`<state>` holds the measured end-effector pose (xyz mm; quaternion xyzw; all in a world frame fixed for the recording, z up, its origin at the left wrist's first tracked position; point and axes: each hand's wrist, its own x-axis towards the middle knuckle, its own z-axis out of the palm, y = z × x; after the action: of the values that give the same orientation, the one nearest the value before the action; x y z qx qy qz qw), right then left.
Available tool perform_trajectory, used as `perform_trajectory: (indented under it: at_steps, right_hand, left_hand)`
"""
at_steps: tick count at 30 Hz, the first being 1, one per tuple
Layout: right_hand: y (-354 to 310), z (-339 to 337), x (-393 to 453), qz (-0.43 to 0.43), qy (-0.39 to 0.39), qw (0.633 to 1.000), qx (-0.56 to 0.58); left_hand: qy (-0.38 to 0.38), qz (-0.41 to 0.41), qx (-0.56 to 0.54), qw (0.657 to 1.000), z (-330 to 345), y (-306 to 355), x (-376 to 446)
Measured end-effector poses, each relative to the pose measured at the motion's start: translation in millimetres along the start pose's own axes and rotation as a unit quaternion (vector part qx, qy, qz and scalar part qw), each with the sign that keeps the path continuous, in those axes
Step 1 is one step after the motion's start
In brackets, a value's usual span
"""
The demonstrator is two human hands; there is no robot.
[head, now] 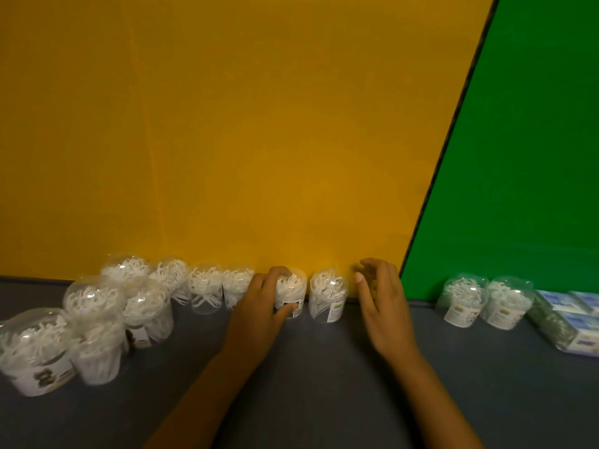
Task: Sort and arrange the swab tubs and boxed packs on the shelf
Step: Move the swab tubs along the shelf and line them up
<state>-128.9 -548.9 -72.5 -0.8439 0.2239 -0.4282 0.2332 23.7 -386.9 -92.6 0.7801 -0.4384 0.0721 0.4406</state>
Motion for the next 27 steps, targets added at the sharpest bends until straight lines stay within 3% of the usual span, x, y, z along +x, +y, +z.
perform_trajectory:
  at_steps: [4,11,18,27]
  right_hand:
    - [-3.2,3.0,-2.5,-0.004,-0.002,1.0,-0.003]
    - [-20.4,3.0,-10.9,-0.047,-0.029,0.997,-0.047]
    - [-19.9,11.2,-13.6,-0.082,-0.083,0.987,-0.111]
    - [-20.2,6.6,-13.4,-0.052,-0.075,0.995,-0.031]
  left_hand:
    - [0.028,0.017,-0.035,0.999,-10.8,4.4,-1.4]
    - [0.144,0.016,-0.108,0.984,-39.7,17.9,1.6]
    - [0.133,0.014,-0.111,0.985,-36.1,18.4,-0.3]
    - [0.125,0.02,-0.105,0.986,-28.7,15.3,-4.0]
